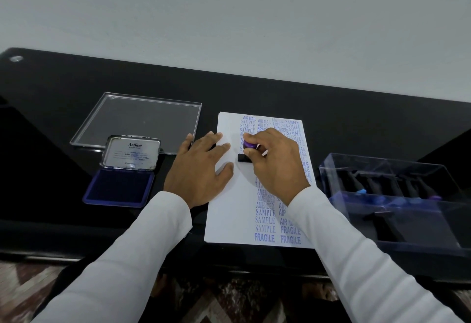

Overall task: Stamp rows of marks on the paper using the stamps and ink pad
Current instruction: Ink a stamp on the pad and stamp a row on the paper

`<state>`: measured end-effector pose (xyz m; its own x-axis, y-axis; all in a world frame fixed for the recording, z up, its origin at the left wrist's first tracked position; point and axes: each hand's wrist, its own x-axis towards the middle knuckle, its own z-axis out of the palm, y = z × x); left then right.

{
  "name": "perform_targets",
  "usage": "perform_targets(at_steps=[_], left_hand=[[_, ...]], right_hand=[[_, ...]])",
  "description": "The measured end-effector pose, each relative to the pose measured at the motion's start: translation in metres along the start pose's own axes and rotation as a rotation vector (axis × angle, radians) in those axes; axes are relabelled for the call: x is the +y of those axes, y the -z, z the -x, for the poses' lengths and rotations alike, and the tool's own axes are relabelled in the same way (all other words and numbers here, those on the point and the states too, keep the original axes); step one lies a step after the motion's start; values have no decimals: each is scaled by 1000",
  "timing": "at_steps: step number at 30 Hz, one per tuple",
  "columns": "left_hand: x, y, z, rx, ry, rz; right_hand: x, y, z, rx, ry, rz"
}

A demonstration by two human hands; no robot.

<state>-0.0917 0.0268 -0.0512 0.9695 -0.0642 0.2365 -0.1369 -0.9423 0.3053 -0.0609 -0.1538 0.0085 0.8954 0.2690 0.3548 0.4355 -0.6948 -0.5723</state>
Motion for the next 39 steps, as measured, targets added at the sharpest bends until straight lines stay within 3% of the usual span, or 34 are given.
perform_targets(at_steps=[21, 25, 33, 39], left_hand=[[3, 5, 1, -17, 8, 7], [2, 5, 2, -15, 4, 17], [2, 3, 1, -13, 5, 18], [3, 4, 1, 1, 4, 22]], right_hand=[[-4, 7, 5, 48, -84, -90], [2, 12, 9, 203, -190, -251], [6, 11, 14, 334, -510, -557], [4, 9, 17, 376, -549, -657]])
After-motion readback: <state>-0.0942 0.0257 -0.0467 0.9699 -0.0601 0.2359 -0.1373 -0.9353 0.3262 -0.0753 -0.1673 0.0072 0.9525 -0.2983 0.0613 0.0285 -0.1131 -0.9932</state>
